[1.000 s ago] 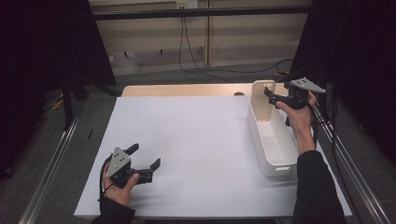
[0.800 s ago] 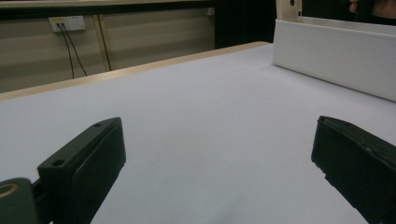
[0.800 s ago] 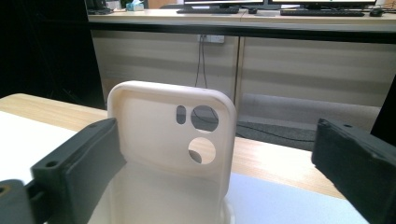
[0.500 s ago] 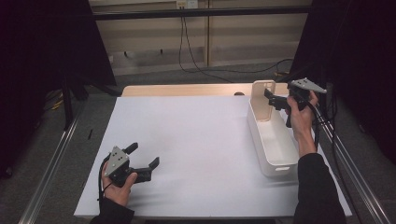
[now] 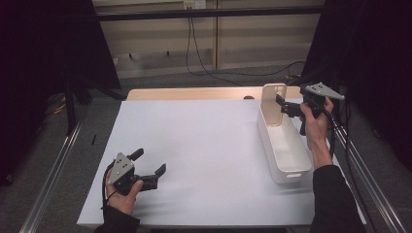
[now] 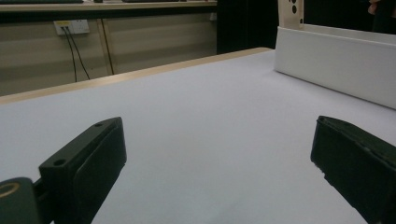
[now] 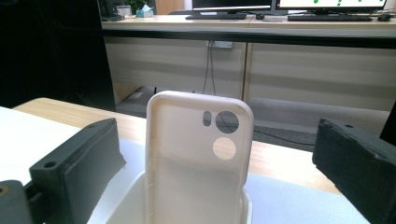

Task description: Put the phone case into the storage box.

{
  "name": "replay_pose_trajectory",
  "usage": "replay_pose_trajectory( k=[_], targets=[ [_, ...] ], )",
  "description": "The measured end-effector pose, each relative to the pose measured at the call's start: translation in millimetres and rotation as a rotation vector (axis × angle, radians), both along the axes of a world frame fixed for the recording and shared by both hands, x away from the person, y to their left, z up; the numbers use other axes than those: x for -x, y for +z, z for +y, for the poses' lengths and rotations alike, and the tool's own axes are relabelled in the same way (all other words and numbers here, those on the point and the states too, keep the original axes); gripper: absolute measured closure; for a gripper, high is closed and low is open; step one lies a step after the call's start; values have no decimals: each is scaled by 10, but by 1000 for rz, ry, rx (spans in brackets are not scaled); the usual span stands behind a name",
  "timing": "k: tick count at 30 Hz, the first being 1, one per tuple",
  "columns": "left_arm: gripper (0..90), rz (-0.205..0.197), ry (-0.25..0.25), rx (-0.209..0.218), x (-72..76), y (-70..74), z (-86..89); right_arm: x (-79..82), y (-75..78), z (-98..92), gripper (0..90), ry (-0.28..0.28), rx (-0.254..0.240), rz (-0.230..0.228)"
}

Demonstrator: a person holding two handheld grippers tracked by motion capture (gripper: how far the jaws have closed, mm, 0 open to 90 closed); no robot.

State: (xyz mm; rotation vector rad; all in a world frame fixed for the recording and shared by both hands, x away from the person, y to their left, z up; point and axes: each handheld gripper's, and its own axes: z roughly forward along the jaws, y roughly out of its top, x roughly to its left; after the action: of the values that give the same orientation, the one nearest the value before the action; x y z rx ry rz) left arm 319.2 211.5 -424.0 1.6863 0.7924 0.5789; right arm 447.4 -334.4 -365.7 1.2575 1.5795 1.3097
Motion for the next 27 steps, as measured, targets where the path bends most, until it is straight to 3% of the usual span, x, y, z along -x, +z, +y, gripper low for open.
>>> replay_pose_trajectory(
  k=[5, 14, 17, 24, 27],
  targets=[
    [33, -3, 5, 3, 7, 8, 20, 68, -9, -22, 0, 2, 2, 8],
    [33, -2, 11, -1, 39, 13, 65, 239, -4, -35, 0, -3, 12, -29],
    [33, -2, 12, -4, 60, 12, 95, 306, -12, -4, 0, -18, 48, -36],
    [34, -4, 17, 1, 64, 18, 100, 461, -22, -8, 0, -29, 39, -55],
    [34, -5, 18, -5, 73, 20, 95, 523, -54, 2, 0, -19, 13, -50]
  ],
)
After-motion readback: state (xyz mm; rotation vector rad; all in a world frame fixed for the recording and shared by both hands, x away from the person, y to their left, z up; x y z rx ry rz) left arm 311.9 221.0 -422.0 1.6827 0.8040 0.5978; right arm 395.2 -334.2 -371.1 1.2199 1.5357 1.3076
